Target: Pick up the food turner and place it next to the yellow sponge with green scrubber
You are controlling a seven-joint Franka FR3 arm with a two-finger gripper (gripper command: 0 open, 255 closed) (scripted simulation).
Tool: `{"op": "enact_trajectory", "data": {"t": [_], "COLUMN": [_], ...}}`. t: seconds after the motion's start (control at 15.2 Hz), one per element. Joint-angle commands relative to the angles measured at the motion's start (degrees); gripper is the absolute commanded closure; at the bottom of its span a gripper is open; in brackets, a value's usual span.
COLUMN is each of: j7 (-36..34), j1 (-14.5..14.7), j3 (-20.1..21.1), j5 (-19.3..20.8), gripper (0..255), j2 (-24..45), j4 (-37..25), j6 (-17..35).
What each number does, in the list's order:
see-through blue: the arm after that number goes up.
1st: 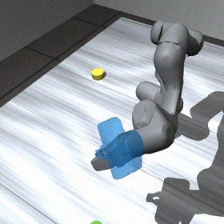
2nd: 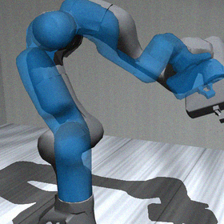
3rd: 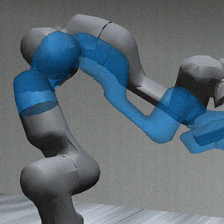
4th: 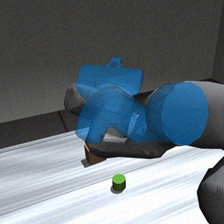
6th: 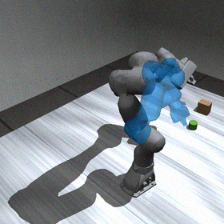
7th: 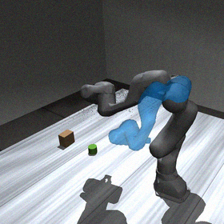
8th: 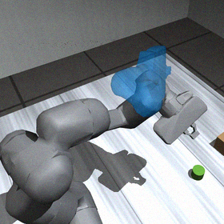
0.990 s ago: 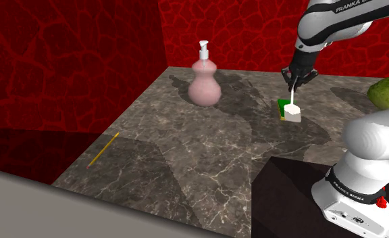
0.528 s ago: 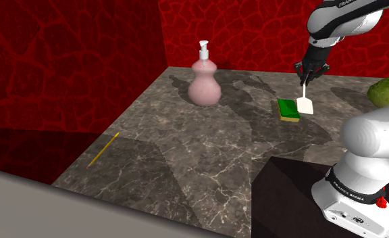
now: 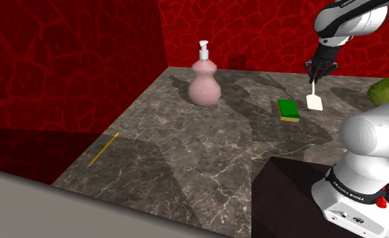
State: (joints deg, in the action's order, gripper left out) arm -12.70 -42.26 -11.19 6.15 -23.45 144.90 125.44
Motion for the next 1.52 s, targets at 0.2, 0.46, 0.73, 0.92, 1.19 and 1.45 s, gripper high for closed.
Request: {"op": "enact_trajectory", "data": {"t": [0.2,0.46,0.73,0.92,1.19,1.45], "j7": [0.22,0.31,0.48,0.48,0.48,0.48], "j1": [-0.06,-0.01,0.1,0.09,0.09,0.09], "j3": [-0.46,-0.76,-1.13,-1.12,-1.12,-1.12], "j5": [0.08,0.04,-0.11,-0.11,-0.12,-0.11], "gripper": [255,255,255,255,255,0], "j2": [1.94,3.85,6.49,6.48,6.49,6.48], "j4": [2.29,3.99,5.74,5.74,5.74,5.74], "j6": [4.26,7.87,12.23,12.23,12.23,12.22]}}
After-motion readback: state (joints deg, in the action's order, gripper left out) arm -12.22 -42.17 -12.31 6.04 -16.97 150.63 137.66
